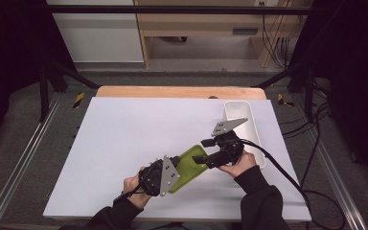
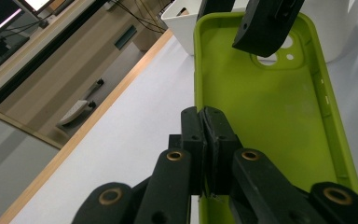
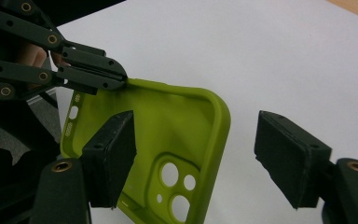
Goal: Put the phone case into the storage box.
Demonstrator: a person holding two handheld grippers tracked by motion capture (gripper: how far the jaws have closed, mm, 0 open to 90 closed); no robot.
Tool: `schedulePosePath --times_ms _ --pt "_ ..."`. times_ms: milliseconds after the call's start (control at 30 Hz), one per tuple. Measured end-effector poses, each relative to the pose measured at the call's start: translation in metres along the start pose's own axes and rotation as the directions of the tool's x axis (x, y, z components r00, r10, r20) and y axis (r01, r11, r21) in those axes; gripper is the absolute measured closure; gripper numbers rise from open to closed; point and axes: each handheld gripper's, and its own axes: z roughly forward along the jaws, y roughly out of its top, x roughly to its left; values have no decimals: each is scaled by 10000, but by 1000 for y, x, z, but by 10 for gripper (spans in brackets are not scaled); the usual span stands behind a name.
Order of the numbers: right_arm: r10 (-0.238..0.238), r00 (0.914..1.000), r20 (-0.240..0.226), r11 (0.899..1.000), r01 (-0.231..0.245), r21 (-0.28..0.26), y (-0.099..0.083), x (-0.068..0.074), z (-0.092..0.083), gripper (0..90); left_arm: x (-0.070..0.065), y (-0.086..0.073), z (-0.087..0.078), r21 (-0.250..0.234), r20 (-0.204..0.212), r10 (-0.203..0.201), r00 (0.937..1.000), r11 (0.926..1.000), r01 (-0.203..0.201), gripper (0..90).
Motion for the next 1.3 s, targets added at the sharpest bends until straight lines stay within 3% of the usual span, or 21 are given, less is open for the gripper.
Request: schedulePosePath --times_ms 967,1300 --pt "510 9962 -708 9985 -495 229 1 -7 -1 556 -3 1 -1 -62 -24 249 9997 9997 -249 878" --pt "585 9960 -682 9979 -564 320 1 -7 -3 616 -3 1 -2 -92 -56 281 9996 9996 -281 878"
